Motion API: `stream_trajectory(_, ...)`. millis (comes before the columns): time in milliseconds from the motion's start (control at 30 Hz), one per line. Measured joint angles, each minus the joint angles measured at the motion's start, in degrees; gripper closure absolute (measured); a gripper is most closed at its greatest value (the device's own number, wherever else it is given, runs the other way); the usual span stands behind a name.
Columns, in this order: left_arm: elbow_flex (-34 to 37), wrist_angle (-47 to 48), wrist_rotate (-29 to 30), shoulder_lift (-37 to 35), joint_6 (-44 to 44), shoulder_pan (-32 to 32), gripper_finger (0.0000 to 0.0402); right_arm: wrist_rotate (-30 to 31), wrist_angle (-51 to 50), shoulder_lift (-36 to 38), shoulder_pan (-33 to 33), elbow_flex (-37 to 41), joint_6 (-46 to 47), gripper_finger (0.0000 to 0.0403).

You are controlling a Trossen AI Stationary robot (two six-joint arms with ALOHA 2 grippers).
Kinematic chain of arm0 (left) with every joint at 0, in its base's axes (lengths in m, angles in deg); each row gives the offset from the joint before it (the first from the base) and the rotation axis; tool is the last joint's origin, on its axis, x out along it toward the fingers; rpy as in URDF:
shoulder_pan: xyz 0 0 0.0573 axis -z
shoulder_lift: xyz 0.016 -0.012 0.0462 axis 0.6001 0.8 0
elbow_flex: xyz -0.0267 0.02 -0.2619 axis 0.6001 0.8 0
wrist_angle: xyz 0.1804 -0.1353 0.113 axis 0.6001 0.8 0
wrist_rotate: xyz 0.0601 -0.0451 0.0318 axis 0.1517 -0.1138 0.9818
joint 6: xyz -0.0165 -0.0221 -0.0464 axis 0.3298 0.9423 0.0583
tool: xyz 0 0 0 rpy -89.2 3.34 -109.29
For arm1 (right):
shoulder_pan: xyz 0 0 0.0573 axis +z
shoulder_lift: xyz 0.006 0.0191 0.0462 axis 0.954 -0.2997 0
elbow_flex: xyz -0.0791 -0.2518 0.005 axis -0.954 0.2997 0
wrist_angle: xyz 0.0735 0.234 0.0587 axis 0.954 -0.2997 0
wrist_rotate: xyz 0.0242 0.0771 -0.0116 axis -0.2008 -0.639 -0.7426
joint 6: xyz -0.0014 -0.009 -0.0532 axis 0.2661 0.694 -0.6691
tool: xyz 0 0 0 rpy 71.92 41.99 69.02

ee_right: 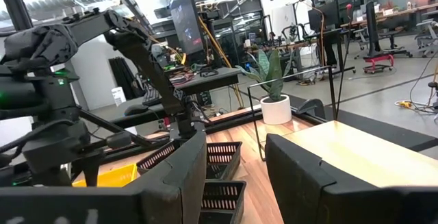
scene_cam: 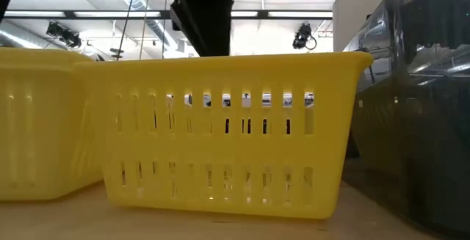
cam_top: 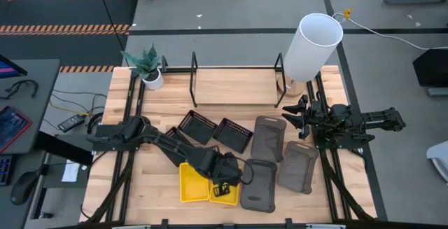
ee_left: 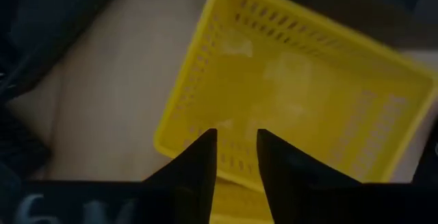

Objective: Stack baskets on shelf by color
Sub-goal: Stack the right yellow bin on top of the yellow bin

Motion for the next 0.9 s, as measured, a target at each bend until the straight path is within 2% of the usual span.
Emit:
stream_trajectory(233, 0.0, 0.7, 0.6, -0.02, -12.6, -3.26, 0.0224, 0.0, 0.01, -0.01, 0.02, 0.02, 0.0, 0.0247)
stream_trajectory(367, 0.0, 0.7, 1.86, -0.04, -17.18, -3.91, 0.0205, 0.0, 0.01, -0.01, 0.0, 0.0, 0.0, 0.0247)
stream_trajectory(900, 1.66, -4.02, 2.01, 3.01, -19.54, -4.36, 0.0236, -0.02, 0.05, -0.02, 0.02, 0.02, 0.0, 0.0247)
